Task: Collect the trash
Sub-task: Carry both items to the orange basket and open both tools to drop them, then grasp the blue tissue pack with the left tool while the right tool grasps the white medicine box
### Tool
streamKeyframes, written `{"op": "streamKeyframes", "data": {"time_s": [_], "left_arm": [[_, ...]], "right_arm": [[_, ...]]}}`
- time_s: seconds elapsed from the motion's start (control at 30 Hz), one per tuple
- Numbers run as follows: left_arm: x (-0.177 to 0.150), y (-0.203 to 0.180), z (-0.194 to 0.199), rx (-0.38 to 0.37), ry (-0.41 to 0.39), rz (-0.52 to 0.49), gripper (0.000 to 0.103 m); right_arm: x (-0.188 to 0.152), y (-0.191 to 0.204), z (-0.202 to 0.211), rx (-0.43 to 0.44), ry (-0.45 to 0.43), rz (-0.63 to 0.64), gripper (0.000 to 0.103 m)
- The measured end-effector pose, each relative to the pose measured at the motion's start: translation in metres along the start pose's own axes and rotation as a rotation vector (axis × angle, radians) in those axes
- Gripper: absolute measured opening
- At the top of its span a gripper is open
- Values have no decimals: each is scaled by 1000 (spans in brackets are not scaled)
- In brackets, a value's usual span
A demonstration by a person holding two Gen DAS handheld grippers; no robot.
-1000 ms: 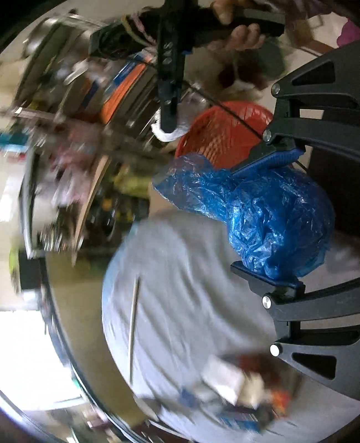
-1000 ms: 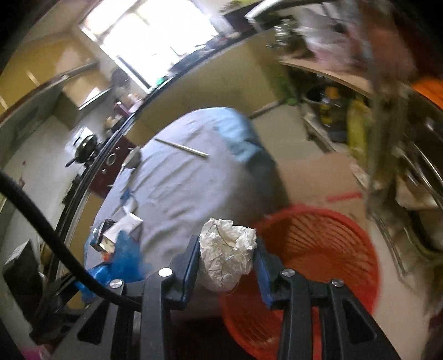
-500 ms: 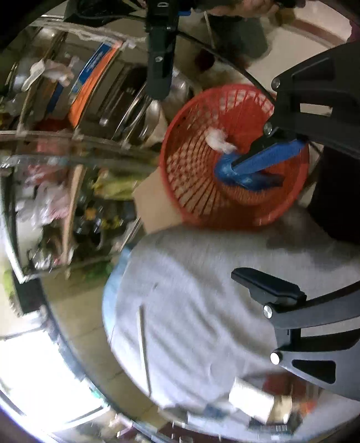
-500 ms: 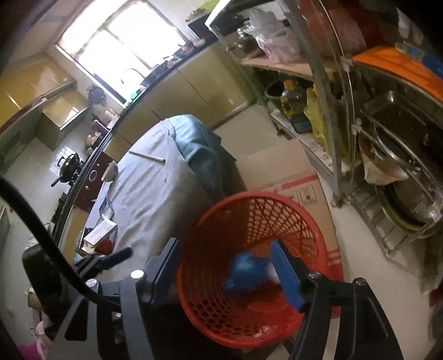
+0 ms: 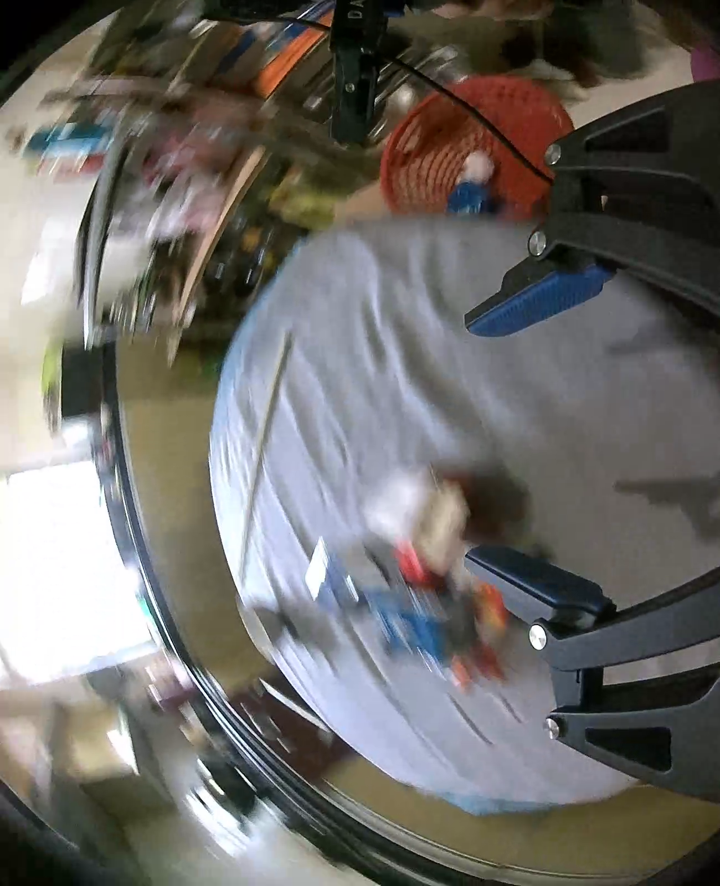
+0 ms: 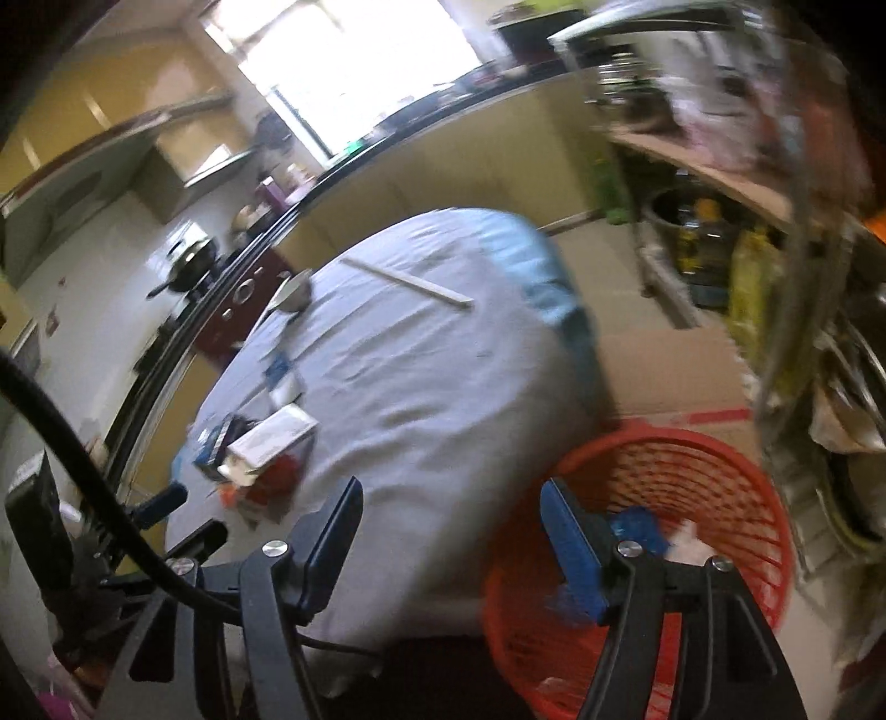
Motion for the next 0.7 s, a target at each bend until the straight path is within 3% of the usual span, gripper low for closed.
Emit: {"op": "streamKeyframes", "data": {"time_s": [0.23,0.33,0.57,0.7], "left_arm": [[-36,126,1,117,8,258,81],[-34,148,-3,76,10,319,81],[4,136,-26,-43,22,288,82],[11,127,-39,-70,48,278,82]], "right_arm": [[29,92,-63,82,114,124,70],[39,119,-91,99,166,147,70],[69,143,-168,243,336,-36,73],[80,140,-209,261,415,-174,75]]}}
Point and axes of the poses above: each gripper's, at about its wrist camera, not at the fingertips, and z roughly against the way its jaws point, y to its left, x to its top, the point moved 6 cm from there along -z, roughly the way its jaws point, and after that the axes turned 14 degrees about y, right-handed, at the moved point
